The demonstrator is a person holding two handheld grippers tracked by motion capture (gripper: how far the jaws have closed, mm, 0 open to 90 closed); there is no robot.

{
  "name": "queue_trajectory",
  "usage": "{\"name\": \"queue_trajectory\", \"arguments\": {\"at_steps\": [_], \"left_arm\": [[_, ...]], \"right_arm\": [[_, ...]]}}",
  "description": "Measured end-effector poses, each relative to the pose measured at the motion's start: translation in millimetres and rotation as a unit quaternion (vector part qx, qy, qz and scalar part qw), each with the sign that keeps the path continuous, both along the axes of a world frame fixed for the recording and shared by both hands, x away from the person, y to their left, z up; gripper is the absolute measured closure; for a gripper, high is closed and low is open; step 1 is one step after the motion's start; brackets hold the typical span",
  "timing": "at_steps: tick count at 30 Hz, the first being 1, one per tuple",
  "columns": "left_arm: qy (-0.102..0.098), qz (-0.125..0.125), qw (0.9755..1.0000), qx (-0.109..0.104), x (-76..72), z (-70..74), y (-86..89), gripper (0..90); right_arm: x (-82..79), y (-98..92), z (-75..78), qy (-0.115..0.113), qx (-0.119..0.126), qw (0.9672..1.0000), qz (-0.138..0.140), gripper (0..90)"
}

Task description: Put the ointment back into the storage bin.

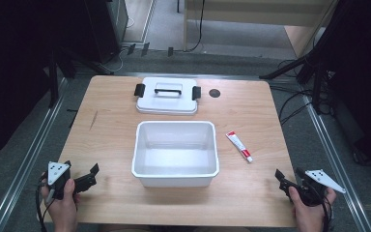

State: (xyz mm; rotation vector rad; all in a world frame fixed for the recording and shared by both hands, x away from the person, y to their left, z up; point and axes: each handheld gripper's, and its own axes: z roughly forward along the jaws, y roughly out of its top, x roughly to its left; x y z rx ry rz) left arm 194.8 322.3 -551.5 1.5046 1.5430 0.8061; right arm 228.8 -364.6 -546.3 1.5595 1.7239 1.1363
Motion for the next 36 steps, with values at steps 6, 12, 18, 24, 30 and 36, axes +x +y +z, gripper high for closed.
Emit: {"name": "queue_trajectory", "arguments": {"at_steps": [6, 12, 18, 24, 30, 36], "left_arm": [[-0.007, -0.010, 0.9998, 0.017, -1.0, 0.1, -2.0, 0.3], [-0.014, -0.020, 0.9994, 0.026, -0.9, 0.3, -5.1, 0.3], [-0.011, -0.022, 0.9993, 0.028, 0.2, 0.0, -6.5, 0.3], [-0.010, -0.024, 0.9992, 0.031, 0.1, 0.1, -6.9, 0.3], [-0.010, -0.026, 0.9990, 0.035, -0.3, 0.4, -7.3, 0.3], [-0.010, -0.026, 0.9991, 0.033, 0.0, 0.2, -7.0, 0.3]], "right_arm": [[8.3, 5.5, 7.1, 0.045, -0.029, 0.9985, 0.013, 18.3], [21.7, 16.0, 29.6, 0.096, -0.063, 0.9923, 0.047, 19.6], [40.1, 30.1, 50.6, 0.169, -0.111, 0.9762, 0.079, 19.1], [57.6, 40.5, 63.4, 0.239, -0.141, 0.9553, 0.102, 19.3], [71.6, 52.0, 67.9, 0.300, -0.163, 0.9320, 0.123, 19.2], [84.5, 64.8, 70.8, 0.344, -0.186, 0.9109, 0.133, 18.5]]}}
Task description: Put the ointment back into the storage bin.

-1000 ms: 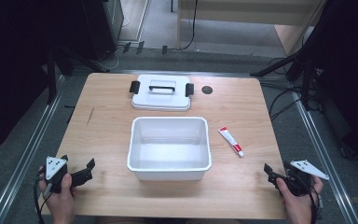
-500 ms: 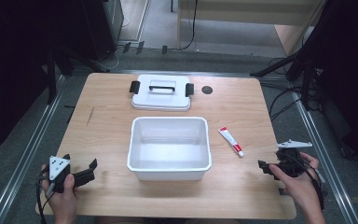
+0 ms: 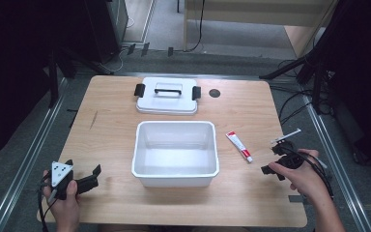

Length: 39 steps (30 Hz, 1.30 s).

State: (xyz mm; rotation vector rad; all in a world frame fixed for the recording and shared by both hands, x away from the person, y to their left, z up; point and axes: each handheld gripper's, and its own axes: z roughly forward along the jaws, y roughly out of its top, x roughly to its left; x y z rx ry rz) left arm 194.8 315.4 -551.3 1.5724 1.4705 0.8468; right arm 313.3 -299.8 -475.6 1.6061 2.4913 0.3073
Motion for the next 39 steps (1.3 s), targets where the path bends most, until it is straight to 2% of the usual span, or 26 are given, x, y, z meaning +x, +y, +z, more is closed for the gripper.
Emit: {"name": "queue_trajectory", "arguments": {"at_steps": [5, 7, 16, 17, 20, 24, 26, 28, 32, 39], "left_arm": [[-0.001, -0.001, 1.0000, -0.001, 0.2, 0.0, -0.2, 0.3], [0.000, -0.001, 1.0000, 0.000, 0.3, 0.1, -0.4, 0.3], [-0.002, -0.001, 1.0000, -0.003, 0.4, 0.0, -0.2, 0.3], [-0.001, -0.001, 1.0000, -0.002, 0.3, 0.0, -0.1, 0.3], [-0.002, -0.001, 1.0000, -0.003, 0.4, 0.0, -0.1, 0.3], [-0.002, -0.001, 1.0000, -0.003, 0.4, 0.0, 0.0, 0.3], [-0.002, -0.001, 1.0000, -0.004, 0.4, 0.0, 0.0, 0.3], [-0.002, -0.001, 1.0000, -0.004, 0.4, 0.0, 0.0, 0.3], [-0.002, -0.001, 1.0000, -0.004, 0.4, -0.1, 0.1, 0.3], [-0.002, -0.001, 1.0000, -0.004, 0.5, 0.0, -0.1, 0.3]], "right_arm": [[11.9, 16.7, -1.6, 0.043, -0.052, 0.9976, 0.014, 18.2], [16.3, 24.1, -0.8, 0.051, -0.064, 0.9965, 0.018, 19.1], [39.3, 43.2, 2.7, 0.072, -0.058, 0.9955, 0.019, 31.8], [41.2, 45.3, 2.4, 0.075, -0.056, 0.9952, 0.026, 36.7], [44.0, 55.0, 0.7, 0.077, -0.071, 0.9927, 0.061, 42.1], [48.6, 68.3, -3.8, 0.083, -0.073, 0.9900, 0.087, 42.0], [52.1, 71.7, -6.1, 0.087, -0.067, 0.9899, 0.090, 44.4], [56.6, 74.8, -8.8, 0.081, -0.067, 0.9902, 0.091, 45.7], [66.5, 79.2, -11.2, 0.067, -0.066, 0.9927, 0.076, 48.6], [80.9, 87.3, -16.2, 0.065, -0.058, 0.9943, 0.061, 56.1]]}}
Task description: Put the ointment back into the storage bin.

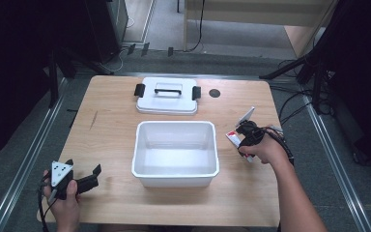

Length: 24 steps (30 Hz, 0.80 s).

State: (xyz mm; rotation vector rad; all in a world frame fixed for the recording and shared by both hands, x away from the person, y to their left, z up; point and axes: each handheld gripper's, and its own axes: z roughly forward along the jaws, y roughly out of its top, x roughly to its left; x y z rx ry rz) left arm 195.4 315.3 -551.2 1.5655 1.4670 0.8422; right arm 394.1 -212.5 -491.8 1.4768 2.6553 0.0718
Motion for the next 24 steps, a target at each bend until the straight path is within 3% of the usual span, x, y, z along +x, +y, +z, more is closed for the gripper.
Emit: {"name": "queue_trajectory", "arguments": {"at_steps": [11, 24], "left_arm": [[0.001, 0.001, 1.0000, -0.001, 0.3, 0.0, 0.1, 0.3], [0.002, 0.001, 1.0000, -0.001, 0.7, -0.1, 0.0, 0.3]], "right_arm": [[15.9, 10.6, -10.1, 0.004, -0.004, 0.9998, -0.017, 64.5], [24.2, 13.5, -11.9, 0.014, 0.008, 0.9998, -0.012, 69.3]]}}
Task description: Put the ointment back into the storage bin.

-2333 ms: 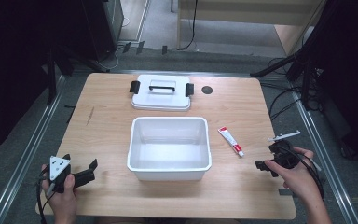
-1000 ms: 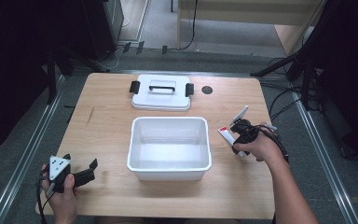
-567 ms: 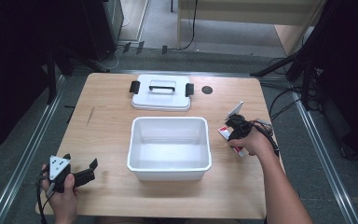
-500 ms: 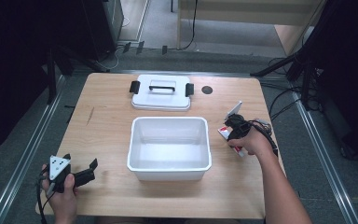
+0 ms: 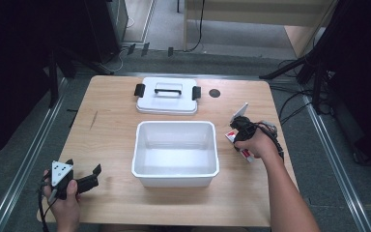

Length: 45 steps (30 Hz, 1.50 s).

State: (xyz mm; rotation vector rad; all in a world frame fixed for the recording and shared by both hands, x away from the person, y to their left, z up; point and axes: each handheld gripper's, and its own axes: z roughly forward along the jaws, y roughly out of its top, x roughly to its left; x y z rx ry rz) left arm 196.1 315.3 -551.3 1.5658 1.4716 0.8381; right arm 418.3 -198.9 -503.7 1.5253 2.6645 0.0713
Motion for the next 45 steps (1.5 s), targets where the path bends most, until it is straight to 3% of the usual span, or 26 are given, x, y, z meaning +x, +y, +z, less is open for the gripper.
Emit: {"name": "queue_trajectory", "arguments": {"at_steps": [13, 21, 30, 34, 45], "left_arm": [[0.003, 0.001, 1.0000, -0.004, 0.3, 0.2, 1.1, 0.3], [0.001, 0.002, 1.0000, -0.004, 0.6, 0.1, 0.7, 0.3], [0.000, 0.002, 1.0000, -0.004, 0.6, 0.0, 0.5, 0.3], [0.000, 0.002, 1.0000, -0.003, 0.6, 0.0, 0.3, 0.3], [0.001, 0.003, 1.0000, -0.004, 0.4, 0.2, 0.8, 0.3]], "right_arm": [[-0.7, -4.8, 5.2, 0.006, 0.016, 0.9998, -0.009, 70.5], [-4.8, -5.3, 40.6, -0.013, 0.044, 0.9988, -0.016, 70.6], [-12.2, 4.0, 80.4, -0.020, 0.062, 0.9978, -0.010, 70.5], [-14.7, 8.8, 95.5, -0.021, 0.076, 0.9966, -0.023, 70.5], [-21.1, 26.7, 127.6, -0.037, 0.082, 0.9960, -0.004, 70.5]]}}
